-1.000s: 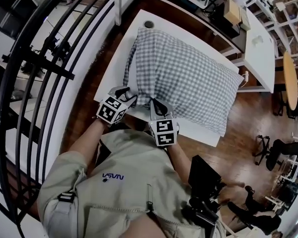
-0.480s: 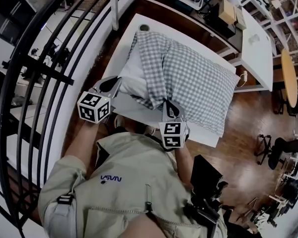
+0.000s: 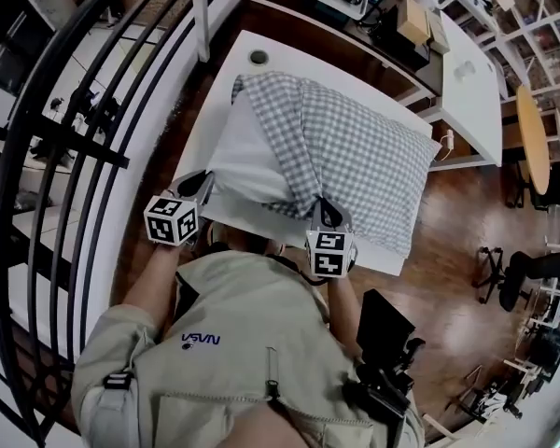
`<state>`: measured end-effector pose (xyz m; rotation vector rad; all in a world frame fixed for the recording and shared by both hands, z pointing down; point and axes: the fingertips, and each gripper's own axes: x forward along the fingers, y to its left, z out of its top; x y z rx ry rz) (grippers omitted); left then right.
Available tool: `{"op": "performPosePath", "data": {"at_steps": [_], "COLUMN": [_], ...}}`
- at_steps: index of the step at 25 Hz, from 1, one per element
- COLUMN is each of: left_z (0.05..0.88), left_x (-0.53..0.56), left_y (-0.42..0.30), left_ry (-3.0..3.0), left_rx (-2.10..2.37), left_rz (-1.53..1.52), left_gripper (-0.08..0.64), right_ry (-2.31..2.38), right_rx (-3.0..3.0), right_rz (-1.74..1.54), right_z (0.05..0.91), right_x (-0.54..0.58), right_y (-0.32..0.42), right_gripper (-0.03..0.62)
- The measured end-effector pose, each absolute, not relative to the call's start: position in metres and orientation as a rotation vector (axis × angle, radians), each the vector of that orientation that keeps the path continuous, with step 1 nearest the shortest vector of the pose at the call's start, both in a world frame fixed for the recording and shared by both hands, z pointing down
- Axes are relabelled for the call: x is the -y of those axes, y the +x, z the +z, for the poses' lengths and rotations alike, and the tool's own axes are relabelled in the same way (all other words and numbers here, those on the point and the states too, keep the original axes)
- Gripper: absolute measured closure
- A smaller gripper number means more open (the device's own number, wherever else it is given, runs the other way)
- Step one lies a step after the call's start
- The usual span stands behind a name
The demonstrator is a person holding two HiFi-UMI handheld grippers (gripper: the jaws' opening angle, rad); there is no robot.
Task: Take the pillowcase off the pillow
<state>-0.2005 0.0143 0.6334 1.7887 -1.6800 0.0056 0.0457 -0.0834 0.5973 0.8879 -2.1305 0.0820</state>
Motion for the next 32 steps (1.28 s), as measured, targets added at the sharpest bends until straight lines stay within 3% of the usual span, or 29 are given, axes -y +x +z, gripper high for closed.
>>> {"op": "performPosePath", "data": {"at_steps": [5, 14, 23, 28, 32], "left_z": [0.595, 0.541, 0.534, 0.56, 0.584], "left_x": [-0.014, 0.008, 0.075, 0.104, 0.129], "left_y": [-0.2, -0.221, -0.206, -0.227, -0.243], "left_ry": [1.928, 1.946, 1.915, 1.913, 1.919], "left_rx": [1.748, 1.929, 1.943, 1.876, 1.743], "left_rz": [0.07, 0.002, 0.09, 0.18, 0.204], "left_gripper": [0.489, 0.457, 0.4, 0.391, 0.342], "right_ry": [0.871, 0.728, 0.525, 0.543, 0.523], "right_rx": [2.243, 2.553, 2.677, 2.619, 2.522], "right_rz": [0.18, 0.149, 0.054, 0.084, 0.061], "right_z": [0.569, 0.501, 0.468, 0.48, 0.496], "right_x": [0.076, 0.091, 0.149, 0.17, 0.178], "right_y": [0.034, -0.037, -0.092, -0.124, -0.151], "right_gripper": [0.545, 0.545, 0.509, 0.509, 0.493]}}
